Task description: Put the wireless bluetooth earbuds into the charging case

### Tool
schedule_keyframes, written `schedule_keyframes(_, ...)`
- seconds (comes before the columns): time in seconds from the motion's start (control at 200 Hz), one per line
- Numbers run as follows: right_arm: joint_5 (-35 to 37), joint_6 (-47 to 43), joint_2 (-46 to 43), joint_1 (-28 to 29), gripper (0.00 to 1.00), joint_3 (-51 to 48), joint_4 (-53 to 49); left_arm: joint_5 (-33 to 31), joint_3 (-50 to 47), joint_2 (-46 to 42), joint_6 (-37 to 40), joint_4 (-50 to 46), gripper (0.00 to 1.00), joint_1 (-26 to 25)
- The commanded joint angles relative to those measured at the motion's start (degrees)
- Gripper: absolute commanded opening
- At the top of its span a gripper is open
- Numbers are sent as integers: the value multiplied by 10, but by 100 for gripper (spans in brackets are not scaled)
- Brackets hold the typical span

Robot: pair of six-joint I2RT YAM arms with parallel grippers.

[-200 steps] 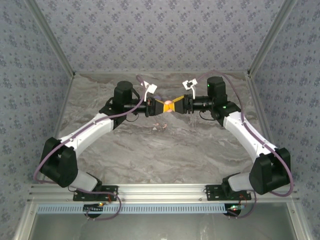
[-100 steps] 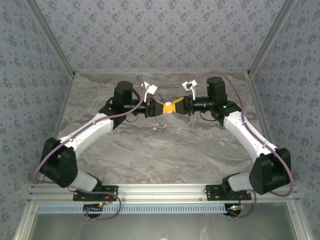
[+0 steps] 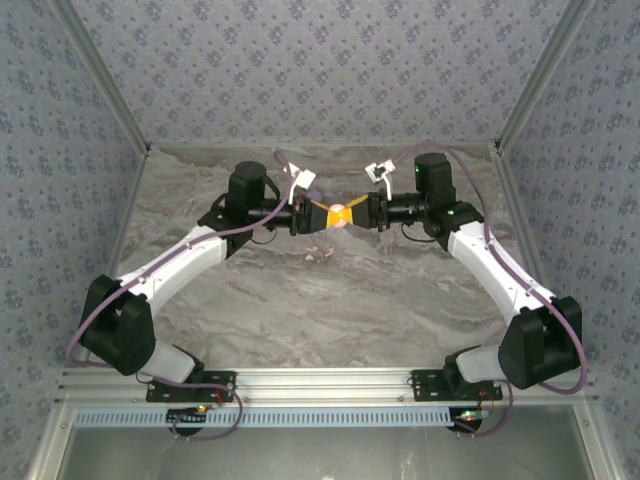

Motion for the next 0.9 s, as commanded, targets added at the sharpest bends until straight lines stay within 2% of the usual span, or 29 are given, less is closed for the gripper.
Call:
schedule_keyframes(0.0,-12,-5,-9,-5,9,24,-18,1,28,-15,8,-1,24,-1)
schedule_keyframes(0.895,-21,-7,8,-21,5,56,-40,35,40,-12,36,-34,42,-11)
